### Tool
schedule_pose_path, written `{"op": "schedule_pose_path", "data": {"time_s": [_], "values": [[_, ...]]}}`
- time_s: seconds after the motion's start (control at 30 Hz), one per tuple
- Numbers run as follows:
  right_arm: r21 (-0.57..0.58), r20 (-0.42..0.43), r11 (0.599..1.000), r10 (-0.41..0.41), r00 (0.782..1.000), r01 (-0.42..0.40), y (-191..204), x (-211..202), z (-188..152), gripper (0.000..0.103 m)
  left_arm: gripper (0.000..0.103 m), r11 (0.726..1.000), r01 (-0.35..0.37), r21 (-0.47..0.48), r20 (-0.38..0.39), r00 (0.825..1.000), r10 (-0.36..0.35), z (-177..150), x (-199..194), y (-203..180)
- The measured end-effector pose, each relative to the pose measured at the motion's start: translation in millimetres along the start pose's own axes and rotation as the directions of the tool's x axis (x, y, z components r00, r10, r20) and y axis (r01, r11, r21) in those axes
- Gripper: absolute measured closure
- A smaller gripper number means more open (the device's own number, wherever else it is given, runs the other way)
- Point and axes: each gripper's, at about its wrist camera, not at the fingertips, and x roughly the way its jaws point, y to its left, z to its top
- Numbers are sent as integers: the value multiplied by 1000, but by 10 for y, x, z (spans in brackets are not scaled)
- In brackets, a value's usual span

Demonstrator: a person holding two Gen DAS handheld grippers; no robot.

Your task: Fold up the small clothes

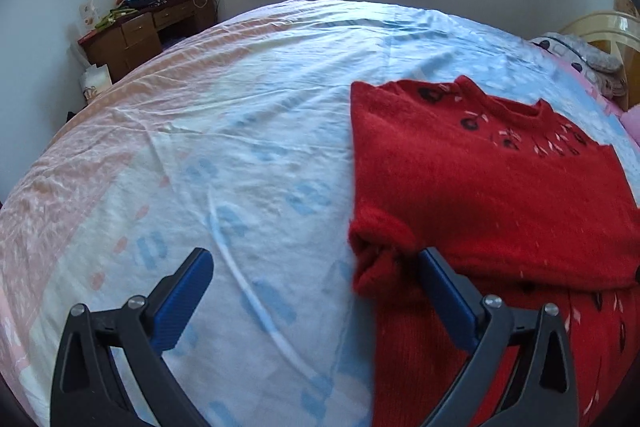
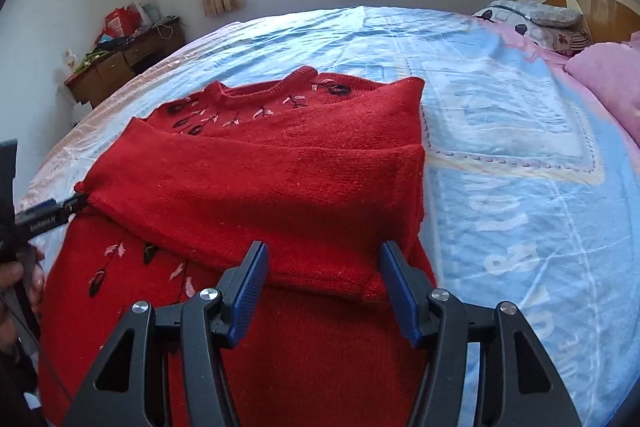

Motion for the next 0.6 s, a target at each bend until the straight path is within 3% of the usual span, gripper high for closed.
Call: {"op": "schedule_pose_path", "data": {"time_s": [0.23,0.6], "values": [[20,63,1000,-6,998,5,88,-392,-70,44,0,998,57,23,55,997,-58,-127,-424,-20],[11,69,1000,16,998,-16,218,-722,-334,44,0,991,121,61,65,990,-125,-299,-766,-52]]}}
